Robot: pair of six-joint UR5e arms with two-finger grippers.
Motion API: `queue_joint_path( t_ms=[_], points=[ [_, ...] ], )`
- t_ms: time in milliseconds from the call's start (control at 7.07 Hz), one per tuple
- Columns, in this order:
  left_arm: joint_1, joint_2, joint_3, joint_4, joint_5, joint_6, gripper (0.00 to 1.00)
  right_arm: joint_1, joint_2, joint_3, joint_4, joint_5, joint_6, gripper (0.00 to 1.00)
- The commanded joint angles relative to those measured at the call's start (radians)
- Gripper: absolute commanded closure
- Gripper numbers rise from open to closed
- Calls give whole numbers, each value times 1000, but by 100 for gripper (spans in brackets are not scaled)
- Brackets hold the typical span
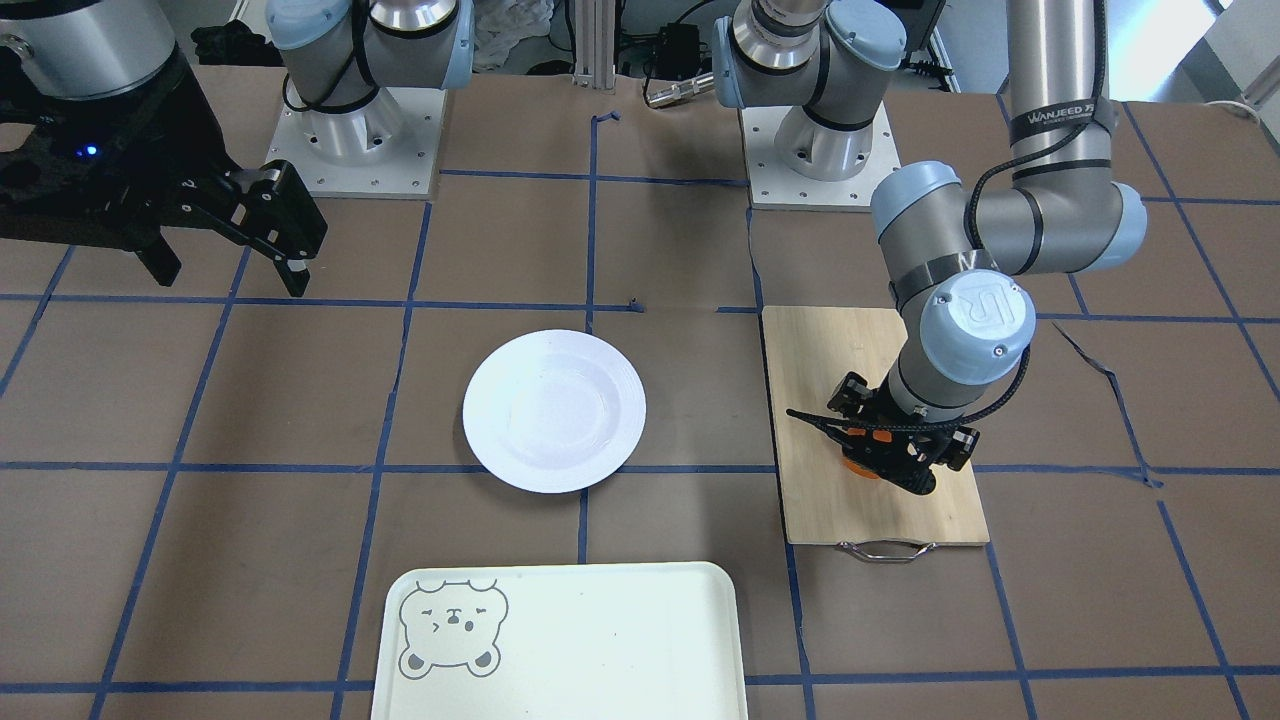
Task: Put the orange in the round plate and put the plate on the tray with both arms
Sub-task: 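Lower the left gripper over the orange on the bamboo board, then close the left gripper on the orange and lift it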
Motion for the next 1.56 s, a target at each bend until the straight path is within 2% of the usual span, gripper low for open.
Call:
queue_joint_path(
  t_ms=[0,142,283,425,566,849,1132,1274,1415],
  points=[
    [2,-51,-3,16,-1,8,5,0,0,0,2,0,1,0],
    [4,-54,3,25,4,8,21,0,-2,0,2,0,1,0],
    [7,-54,11,18,13,-1,65,0,-2,0,2,0,1,0],
    [5,-39,10,15,10,-37,100,0,-2,0,2,0,2,0],
    [2,-21,20,13,-7,-148,100,0,-2,0,2,0,2,0],
    [-57,27,86,-78,-169,-430,100,0,-2,0,4,0,2,0],
    [-218,42,91,-68,-246,-760,100,0,-2,0,4,0,1,0],
    [-287,10,97,-45,-307,-947,100,0,-2,0,4,0,-1,0],
    [-355,-1,99,-1,-329,-1087,100,0,-2,0,5,0,-3,0]
  ],
)
